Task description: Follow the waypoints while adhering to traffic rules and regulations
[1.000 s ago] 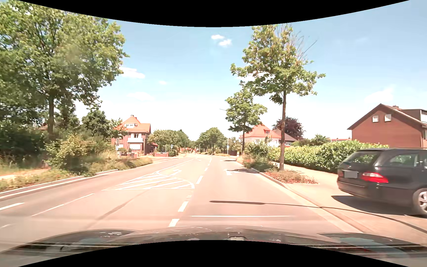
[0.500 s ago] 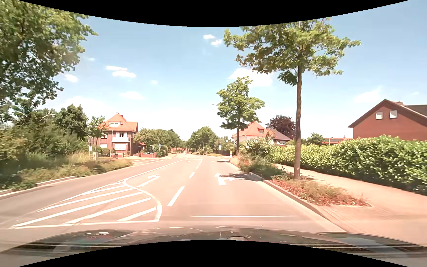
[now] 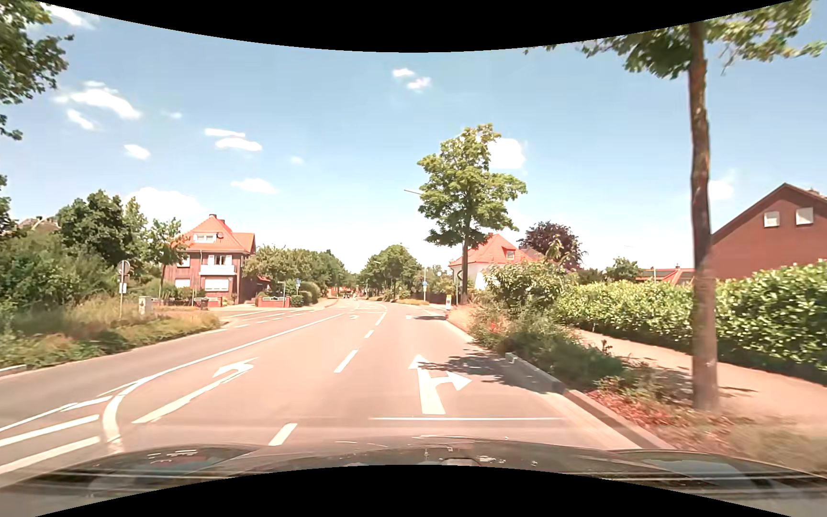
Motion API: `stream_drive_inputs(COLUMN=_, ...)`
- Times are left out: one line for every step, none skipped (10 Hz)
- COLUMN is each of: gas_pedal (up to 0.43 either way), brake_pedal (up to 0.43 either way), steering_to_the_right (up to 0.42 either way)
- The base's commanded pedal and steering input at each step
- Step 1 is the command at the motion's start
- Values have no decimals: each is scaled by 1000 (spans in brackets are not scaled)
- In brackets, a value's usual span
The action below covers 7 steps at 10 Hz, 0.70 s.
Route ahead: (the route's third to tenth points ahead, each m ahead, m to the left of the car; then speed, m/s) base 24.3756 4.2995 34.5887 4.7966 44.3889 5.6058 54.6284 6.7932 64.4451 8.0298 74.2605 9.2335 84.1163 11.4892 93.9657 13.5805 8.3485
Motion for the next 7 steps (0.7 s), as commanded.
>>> stream_drive_inputs(gas_pedal=248, brake_pedal=0, steering_to_the_right=-10)
stream_drive_inputs(gas_pedal=248, brake_pedal=0, steering_to_the_right=-11)
stream_drive_inputs(gas_pedal=248, brake_pedal=0, steering_to_the_right=-13)
stream_drive_inputs(gas_pedal=248, brake_pedal=0, steering_to_the_right=-15)
stream_drive_inputs(gas_pedal=248, brake_pedal=0, steering_to_the_right=-16)
stream_drive_inputs(gas_pedal=248, brake_pedal=0, steering_to_the_right=-15)
stream_drive_inputs(gas_pedal=248, brake_pedal=0, steering_to_the_right=-15)
